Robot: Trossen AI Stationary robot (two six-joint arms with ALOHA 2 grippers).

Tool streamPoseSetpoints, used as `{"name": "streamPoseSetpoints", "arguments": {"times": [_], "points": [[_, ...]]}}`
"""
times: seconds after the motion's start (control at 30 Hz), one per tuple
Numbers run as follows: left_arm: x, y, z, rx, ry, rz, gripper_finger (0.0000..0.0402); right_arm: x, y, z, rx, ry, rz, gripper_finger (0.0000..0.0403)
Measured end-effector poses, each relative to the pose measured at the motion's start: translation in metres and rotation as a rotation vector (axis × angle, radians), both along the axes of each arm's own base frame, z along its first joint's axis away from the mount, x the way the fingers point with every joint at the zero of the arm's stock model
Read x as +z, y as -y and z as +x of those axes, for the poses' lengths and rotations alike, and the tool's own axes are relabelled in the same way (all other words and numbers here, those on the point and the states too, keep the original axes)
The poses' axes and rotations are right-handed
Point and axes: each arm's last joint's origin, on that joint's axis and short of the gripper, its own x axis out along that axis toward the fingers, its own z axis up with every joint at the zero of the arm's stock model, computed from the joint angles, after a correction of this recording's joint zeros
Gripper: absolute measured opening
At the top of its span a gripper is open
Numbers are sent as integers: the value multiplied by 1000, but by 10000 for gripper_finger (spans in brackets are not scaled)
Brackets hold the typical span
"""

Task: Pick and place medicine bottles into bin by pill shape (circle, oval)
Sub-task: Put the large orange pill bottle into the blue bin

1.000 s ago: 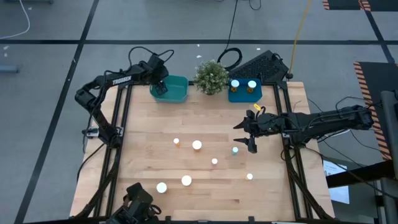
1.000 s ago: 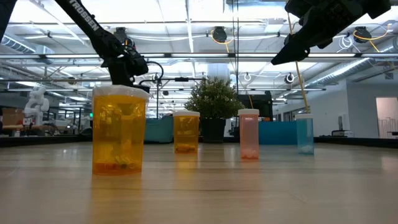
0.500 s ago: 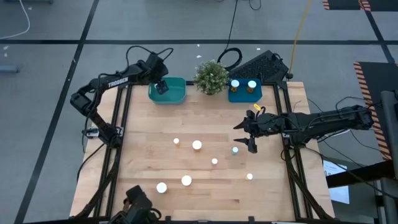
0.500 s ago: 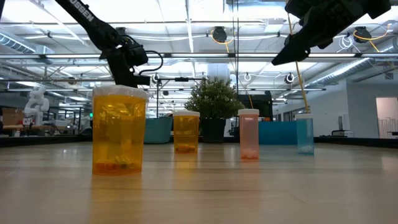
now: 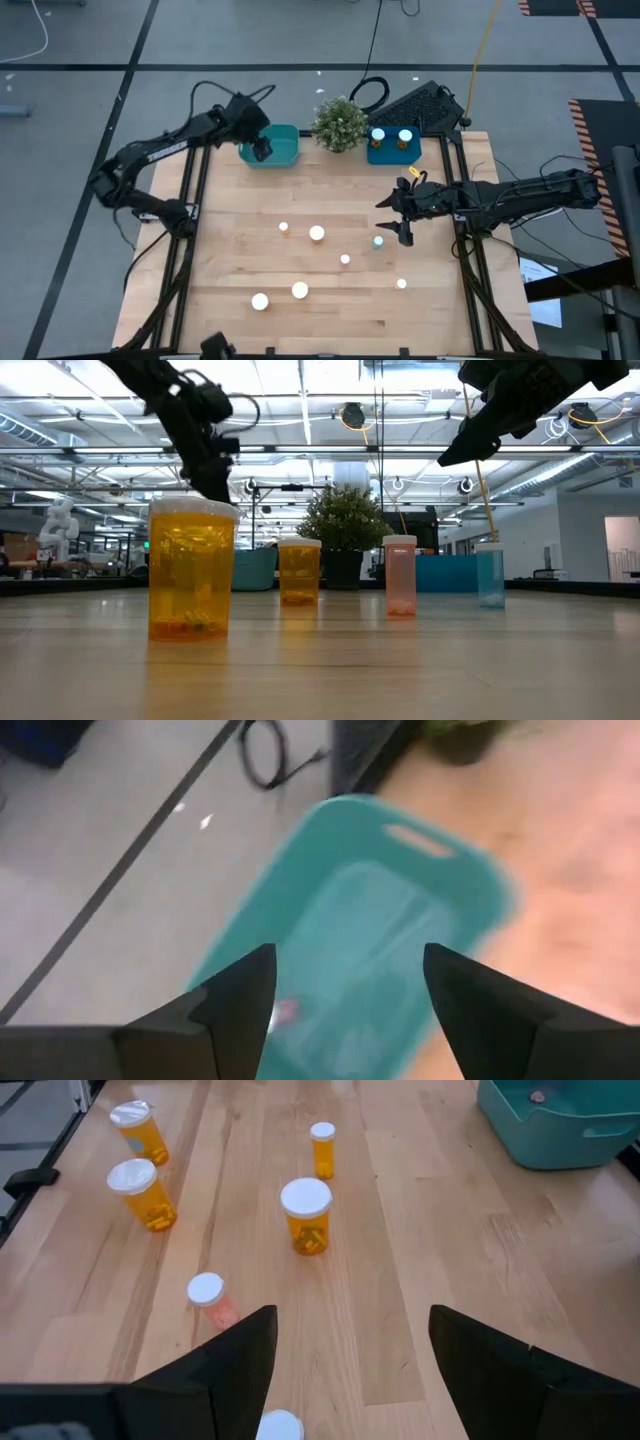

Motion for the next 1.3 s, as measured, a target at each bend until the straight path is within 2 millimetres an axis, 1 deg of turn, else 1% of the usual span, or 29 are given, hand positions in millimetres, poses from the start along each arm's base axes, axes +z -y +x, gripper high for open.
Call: {"name": "streamPoseSetpoints", "arguments": {"times": [0.1, 0.17, 0.27, 0.37, 0.5, 0.57, 0.7, 0.83, 0.97, 1.07, 1.3], "points": [[2, 31, 0, -57, 41, -6, 257, 0, 0, 0, -10, -1, 14, 254], [-1, 51, 0, -97, 71, -8, 257, -1, 0, 0, -25, -4, 37, 254], [-12, 81, 1, -165, 130, -14, 257, -3, -2, 2, -42, -15, 75, 254], [-25, 108, 2, -233, 173, -28, 257, -7, -9, 3, -29, -51, 101, 254], [-39, 137, 5, -294, 186, -23, 257, -16, -20, 8, -2, -102, 119, 254], [-40, 150, 8, -326, 185, -28, 257, -17, -23, 10, -5, -135, 104, 254], [-40, 175, 11, -380, 195, -24, 257, -12, -24, 18, -64, -182, 40, 254], [-40, 197, 12, -449, 204, -36, 257, -6, -25, 28, -85, -181, 21, 254], [-40, 211, 11, -482, 215, -57, 257, 0, -27, 43, -85, -143, 28, 254], [-40, 219, 9, -473, 225, -57, 257, 2, -29, 59, -108, -125, 12, 254], [-40, 233, 7, -499, 240, -97, 257, 3, -37, 102, -104, -185, -30, 254]]}}
